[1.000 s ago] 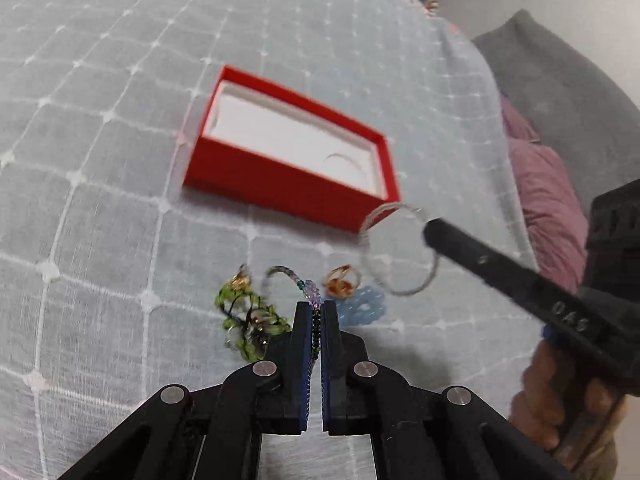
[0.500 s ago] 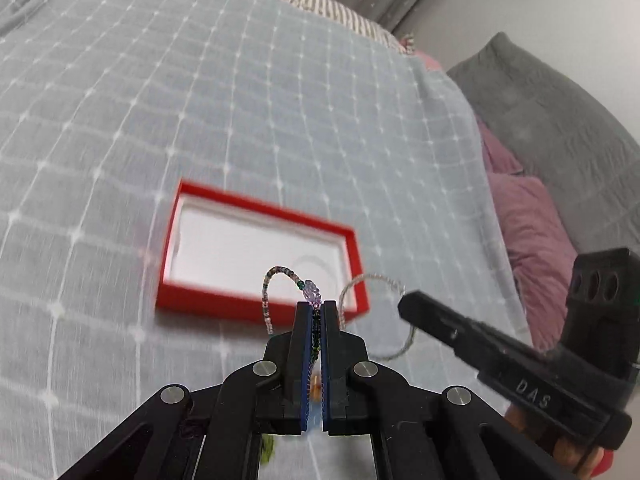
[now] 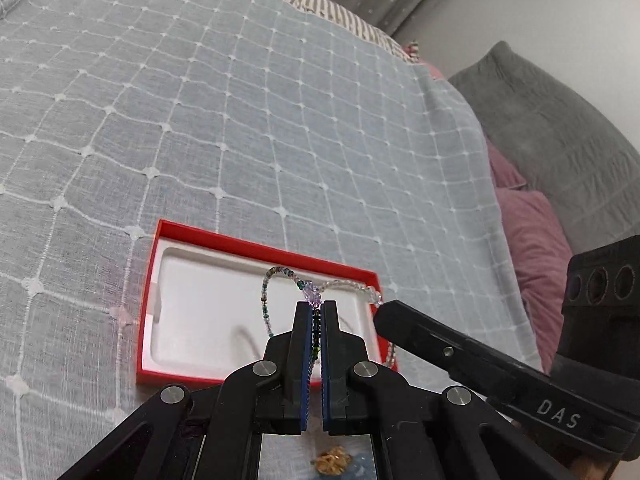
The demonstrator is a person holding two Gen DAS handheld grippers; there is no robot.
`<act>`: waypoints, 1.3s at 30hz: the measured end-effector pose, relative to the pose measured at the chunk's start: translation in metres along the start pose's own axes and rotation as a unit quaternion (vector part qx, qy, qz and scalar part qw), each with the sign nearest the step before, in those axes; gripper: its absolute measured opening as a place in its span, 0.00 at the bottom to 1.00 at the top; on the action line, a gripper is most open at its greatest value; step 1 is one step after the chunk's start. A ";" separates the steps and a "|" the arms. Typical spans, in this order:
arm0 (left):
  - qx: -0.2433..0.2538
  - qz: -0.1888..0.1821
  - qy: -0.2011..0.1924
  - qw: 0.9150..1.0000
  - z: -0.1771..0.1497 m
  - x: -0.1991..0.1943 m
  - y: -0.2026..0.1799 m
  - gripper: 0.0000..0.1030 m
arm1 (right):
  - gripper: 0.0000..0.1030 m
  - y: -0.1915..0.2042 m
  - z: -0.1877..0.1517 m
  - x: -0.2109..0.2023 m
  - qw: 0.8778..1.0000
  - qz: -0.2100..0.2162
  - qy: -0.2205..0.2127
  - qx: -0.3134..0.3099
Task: Organize jewelry
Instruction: 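Lift both bracelets and carry them over the red box with both tools, then lower both bracelets into the red box and open both tools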
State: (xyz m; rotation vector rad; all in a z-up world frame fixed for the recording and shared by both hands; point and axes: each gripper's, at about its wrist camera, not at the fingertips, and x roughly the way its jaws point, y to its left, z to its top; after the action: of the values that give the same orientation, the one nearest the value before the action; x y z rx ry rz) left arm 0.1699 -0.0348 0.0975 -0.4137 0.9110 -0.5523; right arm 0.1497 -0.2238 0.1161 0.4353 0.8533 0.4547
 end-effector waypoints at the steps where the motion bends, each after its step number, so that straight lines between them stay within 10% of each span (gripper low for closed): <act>1: -0.004 0.002 0.003 1.000 0.001 0.003 0.005 0.00 | 0.04 -0.003 0.000 0.004 1.000 0.001 0.004 0.005; 25: 0.018 0.092 0.023 0.995 -0.003 0.003 0.025 0.13 | 0.09 -0.027 -0.017 -0.009 0.991 -0.131 0.002 0.005; 39: 0.026 0.173 0.002 0.985 -0.048 -0.041 0.013 0.52 | 0.48 -0.001 -0.044 -0.056 0.990 -0.137 -0.002 0.004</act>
State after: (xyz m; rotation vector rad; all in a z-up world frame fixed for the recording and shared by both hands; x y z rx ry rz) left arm 0.1133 -0.0047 0.0890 -0.2005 0.9464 -0.2581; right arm 0.0829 -0.2471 0.1247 0.3187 0.8967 0.1964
